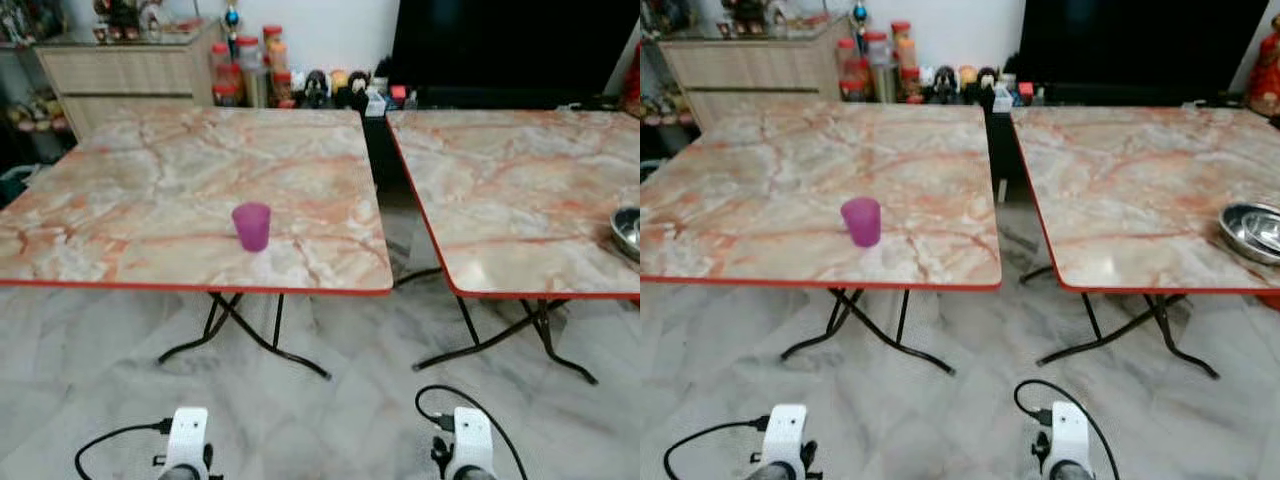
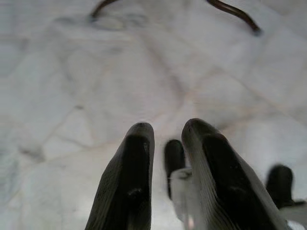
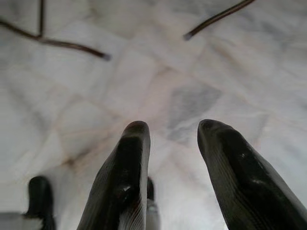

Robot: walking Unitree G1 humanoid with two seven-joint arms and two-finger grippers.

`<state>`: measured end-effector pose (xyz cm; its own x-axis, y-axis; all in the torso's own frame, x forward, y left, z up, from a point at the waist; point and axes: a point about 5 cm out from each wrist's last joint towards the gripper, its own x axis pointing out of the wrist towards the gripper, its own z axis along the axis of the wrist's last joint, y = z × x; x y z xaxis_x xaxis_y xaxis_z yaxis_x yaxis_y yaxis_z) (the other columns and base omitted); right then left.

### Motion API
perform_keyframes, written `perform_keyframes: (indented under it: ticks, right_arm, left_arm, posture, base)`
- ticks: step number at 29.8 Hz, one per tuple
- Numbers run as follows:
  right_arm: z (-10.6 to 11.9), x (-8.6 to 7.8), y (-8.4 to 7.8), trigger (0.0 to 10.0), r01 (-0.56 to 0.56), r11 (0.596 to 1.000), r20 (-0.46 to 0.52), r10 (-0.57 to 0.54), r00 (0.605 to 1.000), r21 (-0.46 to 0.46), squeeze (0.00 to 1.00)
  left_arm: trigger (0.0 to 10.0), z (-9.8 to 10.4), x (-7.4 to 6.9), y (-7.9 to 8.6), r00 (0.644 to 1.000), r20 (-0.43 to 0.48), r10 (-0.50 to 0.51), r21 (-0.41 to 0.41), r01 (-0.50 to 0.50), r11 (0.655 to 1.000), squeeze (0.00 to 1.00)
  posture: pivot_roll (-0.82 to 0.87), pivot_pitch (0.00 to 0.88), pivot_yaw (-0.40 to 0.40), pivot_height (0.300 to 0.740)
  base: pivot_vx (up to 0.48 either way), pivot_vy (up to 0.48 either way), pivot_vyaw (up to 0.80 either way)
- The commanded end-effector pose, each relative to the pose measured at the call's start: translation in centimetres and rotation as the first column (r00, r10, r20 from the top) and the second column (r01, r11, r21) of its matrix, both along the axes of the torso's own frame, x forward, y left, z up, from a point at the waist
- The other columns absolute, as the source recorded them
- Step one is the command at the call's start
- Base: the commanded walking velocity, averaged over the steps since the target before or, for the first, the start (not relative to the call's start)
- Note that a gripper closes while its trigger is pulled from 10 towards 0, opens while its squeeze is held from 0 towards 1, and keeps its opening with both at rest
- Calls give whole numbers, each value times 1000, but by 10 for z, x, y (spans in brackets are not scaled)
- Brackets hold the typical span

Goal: Setting the table

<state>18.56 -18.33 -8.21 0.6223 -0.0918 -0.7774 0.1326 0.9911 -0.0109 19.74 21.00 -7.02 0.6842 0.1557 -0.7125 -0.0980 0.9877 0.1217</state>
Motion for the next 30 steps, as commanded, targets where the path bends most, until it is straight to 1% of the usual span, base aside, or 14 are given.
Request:
perform_keyframes:
  ticks: [1, 4, 5, 9, 11, 16, 19, 20, 22, 23, 24, 26, 27, 30]
  right_arm:
    - [2, 4, -1, 10000, -9, 1000, 12, 9, 1000, -8, 0]
    - [2, 4, -1, 10000, -10, 1000, 10, 10, 1000, -8, 0]
    - [2, 4, -1, 10000, -10, 1000, 10, 10, 1000, -8, 0]
    - [2, 3, -1, 10000, -16, 1000, 8, 16, 1000, -9, 0]
    - [1, 3, -1, 10000, -15, 1000, 8, 15, 1000, -9, 0]
    - [1, 1, 0, 10000, -23, 1000, 5, 23, 1000, -9, 0]
    - [0, -1, 0, 10000, -22, 1000, -1, 22, 1000, -10, 0]
    - [0, -1, 0, 10000, -22, 1000, -1, 22, 1000, -10, 0]
    - [-1, -2, -1, 10000, -15, 1000, -3, 15, 1000, -9, 0]
    - [-1, -2, -1, 10000, -15, 1000, -3, 15, 1000, -9, 0]
    - [-1, -3, -1, 10000, -13, 1000, -5, 13, 1000, -10, 0]
    - [-2, -5, -2, 10000, -13, 1000, -8, 13, 1000, -11, 0]
    - [-2, -5, -2, 10000, -15, 1000, -10, 15, 1000, -13, 0]
    - [-2, -6, -3, 10000, -18, 1000, -11, 18, 1000, -15, 0]
  left_arm:
    - [10000, 5, 5, 6, 998, 43, 45, 6, -45, 999, 0]
    - [10000, 12, 10, 13, 981, 135, 138, -20, -136, 990, 0]
    - [10000, 12, 10, 13, 981, 135, 138, -20, -136, 990, 0]
    - [10000, 21, 13, 15, 967, 234, 101, 14, -107, 994, 0]
    - [10000, 23, 15, 16, 960, 258, 107, 13, -114, 993, 0]
    - [10000, 54, 32, 21, 874, 467, 133, 19, -161, 987, 0]
    - [10000, 66, 31, 21, 831, 540, 132, 32, -177, 984, 0]
    - [10000, 66, 31, 21, 831, 540, 132, 32, -177, 984, 0]
    - [10000, 75, 27, 17, 805, 585, 100, 48, -158, 986, 0]
    - [10000, 75, 27, 17, 805, 585, 100, 48, -158, 986, 0]
    - [10000, 83, 24, 14, 786, 615, 63, 72, -135, 988, 0]
    - [10000, 95, 22, 11, 762, 647, 18, 112, -118, 987, 0]
    - [10000, 103, 24, 10, 742, 671, -7, 133, -111, 985, 0]
    - [10000, 119, 27, 8, 712, 701, -41, 165, -106, 981, 0]
  posture:
    - [85, 0, -39, 740]
    - [95, 0, -41, 740]
    - [95, 0, -41, 740]
    - [105, 0, -46, 740]
    - [106, 0, -47, 740]
    - [127, 0, -50, 740]
    - [126, 0, -46, 740]
    - [126, 0, -46, 740]
    - [124, 0, -43, 740]
    - [124, 0, -43, 740]
    - [125, 0, -41, 740]
    - [129, 0, -43, 740]
    - [133, 0, -46, 740]
    - [135, 0, -47, 740]
  base:
    - [0, 0, 0]
    - [0, 0, 0]
    - [0, 0, 0]
    - [0, 0, 0]
    - [0, 0, 0]
    - [0, 0, 0]
    - [0, 0, 0]
    - [0, 0, 0]
    - [0, 0, 0]
    - [0, 0, 0]
    - [0, 0, 0]
    - [0, 0, 0]
    - [0, 0, 0]
    - [0, 0, 0]
